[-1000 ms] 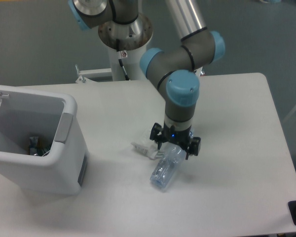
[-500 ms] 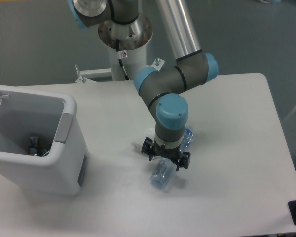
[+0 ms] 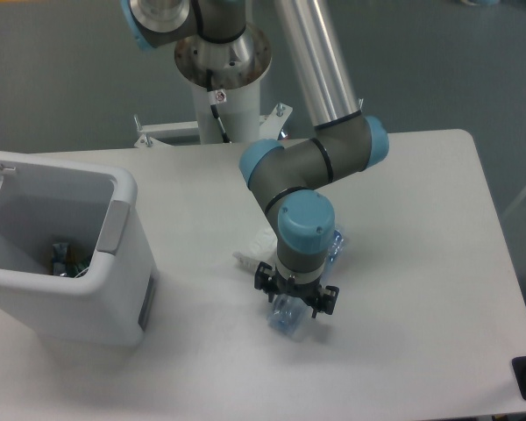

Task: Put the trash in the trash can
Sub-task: 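Close the gripper on the bottle's neck end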

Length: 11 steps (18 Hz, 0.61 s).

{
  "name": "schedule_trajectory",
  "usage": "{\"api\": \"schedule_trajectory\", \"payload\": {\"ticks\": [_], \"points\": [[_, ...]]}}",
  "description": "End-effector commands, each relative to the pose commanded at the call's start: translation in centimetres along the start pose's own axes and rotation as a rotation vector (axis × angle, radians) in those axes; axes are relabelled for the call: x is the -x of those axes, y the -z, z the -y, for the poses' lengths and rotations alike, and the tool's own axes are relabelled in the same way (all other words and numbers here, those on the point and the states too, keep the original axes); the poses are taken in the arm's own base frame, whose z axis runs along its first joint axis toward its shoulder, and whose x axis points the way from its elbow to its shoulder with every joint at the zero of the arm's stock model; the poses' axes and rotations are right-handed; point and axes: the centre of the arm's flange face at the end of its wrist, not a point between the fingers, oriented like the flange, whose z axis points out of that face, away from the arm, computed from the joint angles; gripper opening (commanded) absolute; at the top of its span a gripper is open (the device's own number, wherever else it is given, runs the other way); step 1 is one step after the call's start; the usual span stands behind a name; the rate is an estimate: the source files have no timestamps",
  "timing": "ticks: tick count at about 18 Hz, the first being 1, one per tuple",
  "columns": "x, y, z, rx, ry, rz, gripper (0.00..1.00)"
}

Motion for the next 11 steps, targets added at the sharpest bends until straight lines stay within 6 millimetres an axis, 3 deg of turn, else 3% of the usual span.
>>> {"api": "schedule_trajectory", "payload": {"ticks": [2, 6, 8, 11], "points": [[0.2, 1.1, 0.4, -0.016, -0.002, 0.014, 0.47], [0.8, 4.9, 1.2, -0.071, 0.021, 0.050, 0.44], [1.0, 7.3, 1.7, -0.120, 0.034, 0.060, 0.44], [1.6, 12.5, 2.9, -0.257, 0.060, 0.048, 0.44]]}}
